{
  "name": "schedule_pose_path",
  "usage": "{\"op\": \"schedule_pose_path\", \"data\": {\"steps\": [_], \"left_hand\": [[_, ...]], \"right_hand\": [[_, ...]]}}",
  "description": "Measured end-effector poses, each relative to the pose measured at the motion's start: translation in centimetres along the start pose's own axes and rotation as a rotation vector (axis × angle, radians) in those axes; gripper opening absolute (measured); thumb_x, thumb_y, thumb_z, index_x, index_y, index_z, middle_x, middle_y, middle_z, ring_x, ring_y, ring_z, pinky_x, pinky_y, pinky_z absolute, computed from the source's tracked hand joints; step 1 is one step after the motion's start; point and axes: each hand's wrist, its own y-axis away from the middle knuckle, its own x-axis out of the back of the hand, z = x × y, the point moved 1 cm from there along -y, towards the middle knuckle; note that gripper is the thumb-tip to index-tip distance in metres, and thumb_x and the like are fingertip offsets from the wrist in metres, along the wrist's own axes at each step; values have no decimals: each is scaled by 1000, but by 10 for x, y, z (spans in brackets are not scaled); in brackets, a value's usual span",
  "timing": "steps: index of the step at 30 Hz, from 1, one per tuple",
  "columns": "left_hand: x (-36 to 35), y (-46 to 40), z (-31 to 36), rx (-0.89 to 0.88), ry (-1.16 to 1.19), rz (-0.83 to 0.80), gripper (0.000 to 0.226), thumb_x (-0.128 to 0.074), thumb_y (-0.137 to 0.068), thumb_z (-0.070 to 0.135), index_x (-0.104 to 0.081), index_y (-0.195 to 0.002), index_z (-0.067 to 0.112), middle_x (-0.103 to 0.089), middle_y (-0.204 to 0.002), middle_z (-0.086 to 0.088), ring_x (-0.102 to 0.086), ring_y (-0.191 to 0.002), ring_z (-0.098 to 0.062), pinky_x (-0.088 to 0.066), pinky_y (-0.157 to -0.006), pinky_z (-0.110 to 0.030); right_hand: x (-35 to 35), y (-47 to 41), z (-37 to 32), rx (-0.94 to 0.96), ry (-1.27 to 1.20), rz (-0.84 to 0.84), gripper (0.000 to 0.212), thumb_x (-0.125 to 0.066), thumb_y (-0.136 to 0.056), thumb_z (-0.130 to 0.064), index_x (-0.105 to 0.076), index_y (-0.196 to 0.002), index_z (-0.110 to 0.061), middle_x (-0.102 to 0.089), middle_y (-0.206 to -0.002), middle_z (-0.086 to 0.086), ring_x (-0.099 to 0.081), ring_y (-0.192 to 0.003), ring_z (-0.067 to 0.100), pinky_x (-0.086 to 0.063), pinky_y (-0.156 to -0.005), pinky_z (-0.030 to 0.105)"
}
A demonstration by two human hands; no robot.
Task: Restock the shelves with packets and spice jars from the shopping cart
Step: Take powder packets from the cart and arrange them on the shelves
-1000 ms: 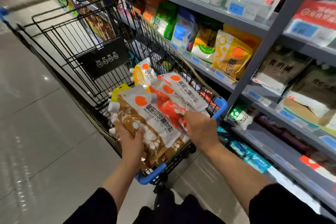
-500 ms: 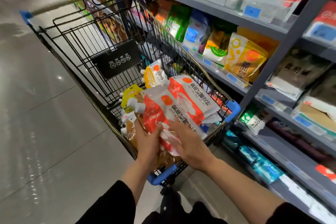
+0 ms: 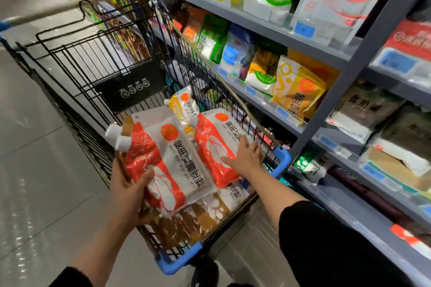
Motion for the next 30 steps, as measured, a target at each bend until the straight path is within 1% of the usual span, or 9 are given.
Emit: {"op": "schedule_pose_path", "data": {"steps": [4, 8, 11, 14, 17, 19, 23, 27, 30], "left_hand": [[-22, 9, -5, 68, 12, -63, 57, -66, -85, 6, -43, -133, 26, -64, -118, -2, -67, -102, -20, -55, -85, -47], [-30, 6, -8, 111, 6, -95, 65, -67, -86, 9, -37, -141, 25, -61, -125, -8, -66, -107, -25, -55, -87, -51], [-28, 4, -8, 123, -3, -127, 68, -67, -87, 12, -34, -144, 29, -59, -128, -8, -67, -106, -25, -57, -85, -51], [-26, 4, -9, 133, 23, -128, 68, -67, -86, 11, -34, -143, 28, -61, -126, -9, -68, -104, -24, -57, -83, -50], [-27, 5, -7, 142, 52, -130, 67, -67, -86, 8, -36, -142, 26, -60, -126, -10, -68, -105, -26, -57, -85, -51], [-28, 8, -2, 154, 89, -131, 63, -66, -85, 5, -39, -139, 24, -63, -123, -10, -67, -105, -29, -56, -86, -53], [-37, 11, 16, 182, 165, -234, 71, -74, -80, 9, -41, -139, 27, -64, -123, -12, -67, -104, -32, -55, -85, -53], [-83, 21, 44, 148, 224, -449, 59, -66, -83, -4, -47, -131, 25, -71, -107, -4, -73, -86, -19, -60, -63, -35], [-130, 47, 57, 109, 193, -687, 58, -63, -85, -7, -45, -134, 17, -70, -105, -9, -71, -70, -14, -55, -52, -30]], "right_hand": [[10, 1, -1, 11, 77, 76, 129, -79, -63, -56, 7, -150, -14, -23, -147, 25, -21, -135, 41, -24, -109, 49], [7, 10, -7, 37, 116, 236, 130, -85, -56, -50, -5, -150, -7, -32, -145, 21, -28, -134, 35, -23, -110, 42], [7, 7, -8, 20, -112, 239, 90, -84, -62, -46, -41, -128, -5, -58, -115, 14, -53, -109, 29, -45, -88, 38], [19, 8, -10, 81, -273, 198, 34, -68, -81, -43, -57, -85, -11, -59, -83, 6, -56, -79, 25, -41, -60, 29], [37, 18, -13, 167, -158, 112, 15, -63, -84, -25, -56, -73, -17, -60, -80, 2, -57, -80, 25, -39, -62, 27], [48, 32, -13, 204, -137, 139, 28, -63, -85, -20, -50, -60, -19, -62, -80, 3, -55, -77, 24, -40, -60, 29], [83, 76, 8, 208, -280, 460, 16, -62, -89, -20, -71, -84, -7, -68, -79, 8, -61, -72, 27, -47, -58, 36], [124, 145, 52, 194, -595, 738, 20, -62, -88, -6, -66, -105, -13, -66, -95, 1, -58, -80, 12, -45, -62, 10], [135, 201, 98, 121, -673, 909, 30, -63, -84, -7, -58, -109, -24, -67, -106, 3, -64, -95, 17, -52, -85, 33]]}}
